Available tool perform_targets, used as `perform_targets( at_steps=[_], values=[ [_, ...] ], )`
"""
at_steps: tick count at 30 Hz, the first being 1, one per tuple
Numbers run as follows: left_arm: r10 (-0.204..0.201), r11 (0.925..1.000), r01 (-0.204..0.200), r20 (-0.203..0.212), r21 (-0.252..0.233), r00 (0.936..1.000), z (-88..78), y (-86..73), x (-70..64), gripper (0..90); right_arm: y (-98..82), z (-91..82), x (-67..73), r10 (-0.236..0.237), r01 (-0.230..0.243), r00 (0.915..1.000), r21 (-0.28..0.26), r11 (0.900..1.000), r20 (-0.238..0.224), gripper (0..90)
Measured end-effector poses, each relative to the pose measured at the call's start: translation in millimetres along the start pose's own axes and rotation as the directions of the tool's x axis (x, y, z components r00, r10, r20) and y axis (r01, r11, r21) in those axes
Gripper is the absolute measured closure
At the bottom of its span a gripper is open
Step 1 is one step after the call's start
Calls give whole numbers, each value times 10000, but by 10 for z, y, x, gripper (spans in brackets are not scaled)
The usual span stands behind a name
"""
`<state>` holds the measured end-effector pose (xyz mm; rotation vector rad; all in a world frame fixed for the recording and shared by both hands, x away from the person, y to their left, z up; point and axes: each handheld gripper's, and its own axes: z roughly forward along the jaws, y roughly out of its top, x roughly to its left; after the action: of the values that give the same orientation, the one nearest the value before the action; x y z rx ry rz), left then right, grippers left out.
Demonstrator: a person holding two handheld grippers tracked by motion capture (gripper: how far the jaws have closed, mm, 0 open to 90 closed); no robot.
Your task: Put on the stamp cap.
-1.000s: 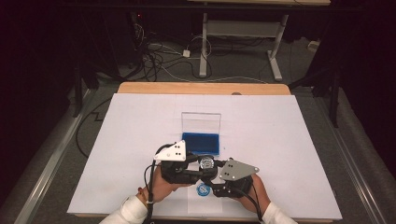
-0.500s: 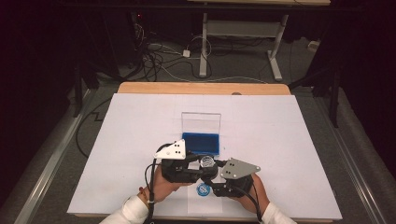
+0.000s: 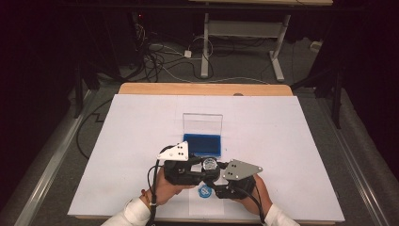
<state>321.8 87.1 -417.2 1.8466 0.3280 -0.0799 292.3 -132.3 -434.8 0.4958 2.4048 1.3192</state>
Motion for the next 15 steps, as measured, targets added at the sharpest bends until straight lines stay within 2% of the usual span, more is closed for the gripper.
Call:
perform_targets(
  at_steps=[5,9,11,15],
  values=[
    [98,9997,-93,-211,218,9997,-24,22,1,543,-13,-1,-15,-280,280,9996,17,9996,17,389],
    [-511,9986,512,55,-98,9987,-45,-13,51,543,-13,-21,-16,-268,269,9996,-76,9996,123,390],
    [-736,9972,739,194,-150,9971,-48,-32,73,543,-26,-15,-20,-140,140,9999,-48,9999,-3,390],
    [-1032,9939,1046,397,-341,9939,-57,-55,95,544,-17,-30,-17,-122,122,9999,-88,9999,41,390]
  ],
)
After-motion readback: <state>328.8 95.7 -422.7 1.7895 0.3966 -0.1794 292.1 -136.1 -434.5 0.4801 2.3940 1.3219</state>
